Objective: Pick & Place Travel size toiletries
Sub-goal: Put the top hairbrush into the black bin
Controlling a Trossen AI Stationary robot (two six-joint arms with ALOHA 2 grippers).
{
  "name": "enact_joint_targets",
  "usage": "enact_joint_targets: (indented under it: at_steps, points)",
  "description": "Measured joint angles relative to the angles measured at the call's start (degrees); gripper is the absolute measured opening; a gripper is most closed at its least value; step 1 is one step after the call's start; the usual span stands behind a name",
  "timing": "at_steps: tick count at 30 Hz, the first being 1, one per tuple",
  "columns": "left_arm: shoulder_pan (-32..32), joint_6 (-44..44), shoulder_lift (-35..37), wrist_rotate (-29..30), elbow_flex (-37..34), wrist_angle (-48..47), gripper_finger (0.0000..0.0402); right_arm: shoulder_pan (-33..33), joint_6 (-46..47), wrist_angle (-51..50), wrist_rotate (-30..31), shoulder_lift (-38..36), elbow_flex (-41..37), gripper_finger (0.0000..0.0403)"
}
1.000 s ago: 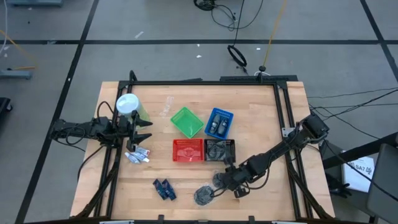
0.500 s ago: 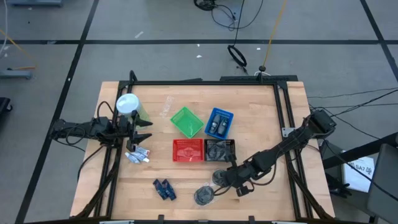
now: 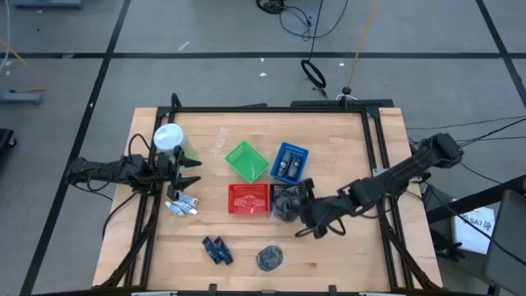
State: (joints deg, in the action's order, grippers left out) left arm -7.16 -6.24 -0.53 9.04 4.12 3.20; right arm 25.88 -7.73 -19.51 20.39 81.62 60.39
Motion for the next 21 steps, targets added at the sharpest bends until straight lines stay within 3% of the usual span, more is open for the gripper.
enact_joint_targets:
  at_steps: [9, 16, 21]
  points:
    - [0.0, 0.0, -0.01, 0.0, 0.02, 0.0, 0.0248, -6.21, -8.3, 1.68, 6.85, -0.43, -6.9, 0.0]
    - [0.0, 0.0, -0.01, 0.0, 0.02, 0.0, 0.0248, -9.39, -8.08, 8.53, 6.27, -0.36, -14.45, 0.0]
    - [0.01, 0.0, 0.01, 0.0, 0.01, 0.0, 0.0248, -9.41, -7.86, 12.01, 2.1, -0.37, -15.88, 0.0]
